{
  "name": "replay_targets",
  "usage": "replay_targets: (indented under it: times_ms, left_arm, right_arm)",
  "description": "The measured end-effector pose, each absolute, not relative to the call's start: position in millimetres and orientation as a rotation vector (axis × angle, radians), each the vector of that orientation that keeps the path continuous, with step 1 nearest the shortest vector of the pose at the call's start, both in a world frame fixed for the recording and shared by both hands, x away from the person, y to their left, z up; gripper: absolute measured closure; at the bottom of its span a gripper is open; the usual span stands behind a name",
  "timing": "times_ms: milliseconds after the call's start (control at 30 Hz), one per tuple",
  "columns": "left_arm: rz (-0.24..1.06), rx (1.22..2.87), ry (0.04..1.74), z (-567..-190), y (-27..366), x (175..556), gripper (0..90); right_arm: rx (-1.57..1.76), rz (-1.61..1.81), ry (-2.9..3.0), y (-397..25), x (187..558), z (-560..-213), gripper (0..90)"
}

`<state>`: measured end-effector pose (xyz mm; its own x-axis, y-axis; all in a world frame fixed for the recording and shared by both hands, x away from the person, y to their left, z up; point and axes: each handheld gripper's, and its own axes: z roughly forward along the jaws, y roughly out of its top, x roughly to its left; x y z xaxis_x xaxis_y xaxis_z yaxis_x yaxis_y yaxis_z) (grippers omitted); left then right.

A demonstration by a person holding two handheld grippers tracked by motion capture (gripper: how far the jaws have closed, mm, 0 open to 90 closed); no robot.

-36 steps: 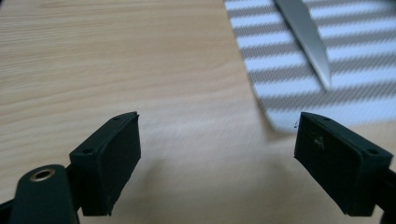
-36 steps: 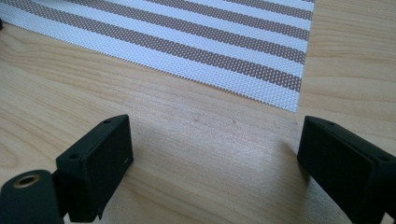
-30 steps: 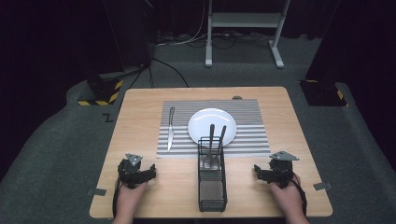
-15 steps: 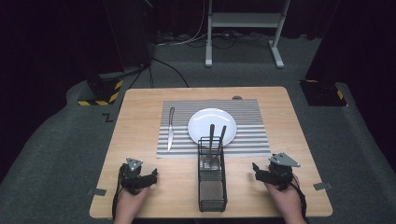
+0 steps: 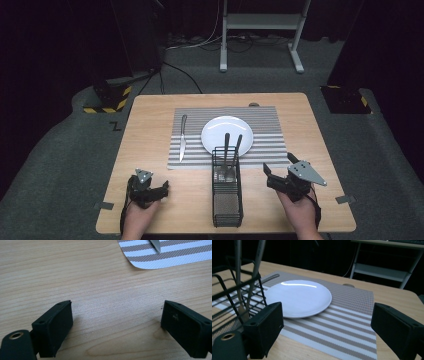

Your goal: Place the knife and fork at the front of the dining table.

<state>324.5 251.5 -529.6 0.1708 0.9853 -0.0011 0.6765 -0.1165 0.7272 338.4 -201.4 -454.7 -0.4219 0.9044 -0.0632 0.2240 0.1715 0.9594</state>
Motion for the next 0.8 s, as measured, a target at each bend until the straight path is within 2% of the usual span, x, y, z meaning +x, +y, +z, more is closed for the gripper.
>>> replay_targets:
  times_ms: [667,733,800]
  left_arm:
    - [0.668,1.86,1.564,-529.7,251.9,324.6,10.4]
    - [0.668,1.861,1.564,-529.7,251.9,324.6,10.4]
    - [0.669,1.862,1.563,-529.7,252.0,324.6,10.4]
  right_arm:
    - [1.005,1.361,1.753,-148.0,349.0,-431.6,11.8]
    - [1.006,1.362,1.753,-145.5,350.3,-431.0,12.8]
    - [0.986,1.373,1.765,-137.3,353.7,-428.7,20.2]
